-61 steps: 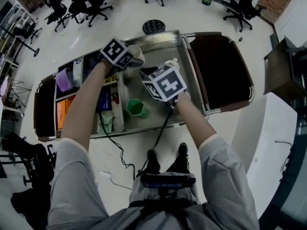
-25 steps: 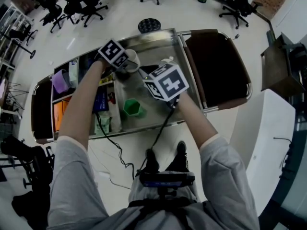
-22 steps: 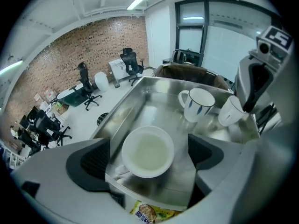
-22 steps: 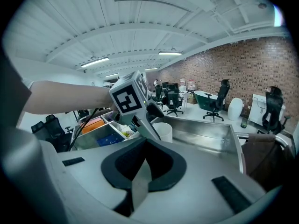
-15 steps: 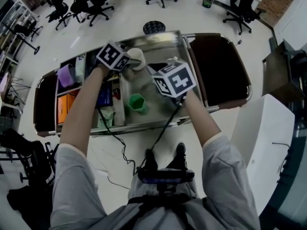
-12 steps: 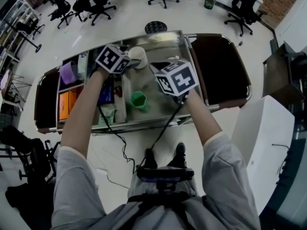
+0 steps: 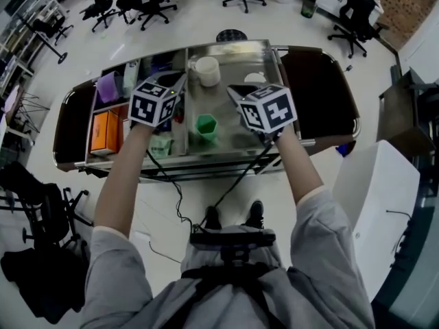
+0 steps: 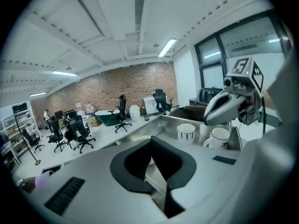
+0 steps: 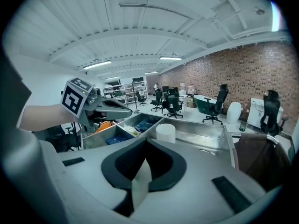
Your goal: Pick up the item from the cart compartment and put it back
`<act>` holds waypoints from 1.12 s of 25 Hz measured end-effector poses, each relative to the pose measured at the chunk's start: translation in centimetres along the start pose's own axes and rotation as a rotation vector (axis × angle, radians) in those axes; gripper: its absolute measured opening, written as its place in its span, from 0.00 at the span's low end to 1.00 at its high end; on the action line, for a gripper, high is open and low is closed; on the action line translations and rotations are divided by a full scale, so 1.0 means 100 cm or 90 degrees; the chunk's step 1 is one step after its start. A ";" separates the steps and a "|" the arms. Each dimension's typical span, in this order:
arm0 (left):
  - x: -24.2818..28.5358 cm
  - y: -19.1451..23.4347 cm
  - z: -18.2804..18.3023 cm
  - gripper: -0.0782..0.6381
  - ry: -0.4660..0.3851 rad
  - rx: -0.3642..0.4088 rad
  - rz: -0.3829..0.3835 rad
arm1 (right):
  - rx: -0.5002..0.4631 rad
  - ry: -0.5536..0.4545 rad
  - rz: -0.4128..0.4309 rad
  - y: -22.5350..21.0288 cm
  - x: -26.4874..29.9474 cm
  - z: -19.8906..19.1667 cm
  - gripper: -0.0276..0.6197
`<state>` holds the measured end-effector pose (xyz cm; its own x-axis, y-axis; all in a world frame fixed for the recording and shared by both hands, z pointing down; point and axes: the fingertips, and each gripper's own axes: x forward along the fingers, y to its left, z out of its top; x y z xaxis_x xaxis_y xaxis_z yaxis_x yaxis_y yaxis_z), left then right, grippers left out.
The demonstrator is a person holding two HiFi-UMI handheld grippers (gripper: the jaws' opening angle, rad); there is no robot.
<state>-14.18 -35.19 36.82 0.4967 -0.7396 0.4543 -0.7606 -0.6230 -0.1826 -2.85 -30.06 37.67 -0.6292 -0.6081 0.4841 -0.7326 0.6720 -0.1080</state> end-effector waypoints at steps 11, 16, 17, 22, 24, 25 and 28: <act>-0.087 -0.036 -0.019 0.11 -0.111 -0.119 0.063 | 0.012 -0.042 0.004 0.027 -0.052 -0.029 0.06; -0.119 -0.051 -0.043 0.11 -0.129 -0.159 0.088 | 0.032 -0.061 -0.012 0.032 -0.079 -0.055 0.06; -0.124 -0.054 -0.050 0.11 -0.129 -0.167 0.090 | 0.038 -0.064 -0.014 0.032 -0.084 -0.061 0.06; -0.147 -0.071 -0.081 0.11 -0.120 -0.201 0.099 | 0.073 -0.087 -0.019 0.039 -0.107 -0.084 0.06; -0.154 -0.077 -0.093 0.11 -0.112 -0.205 0.102 | 0.084 -0.097 -0.023 0.044 -0.114 -0.093 0.06; -0.156 -0.079 -0.099 0.11 -0.109 -0.209 0.103 | 0.090 -0.101 -0.026 0.046 -0.117 -0.098 0.06; -0.165 -0.086 -0.113 0.11 -0.105 -0.230 0.106 | 0.105 -0.109 -0.033 0.052 -0.123 -0.110 0.06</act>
<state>-20.53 -14.73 40.75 0.3931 -0.8713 0.2937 -0.9188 -0.3844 0.0893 3.92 -14.40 40.75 -0.6137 -0.7127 0.3398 -0.7891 0.5683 -0.2332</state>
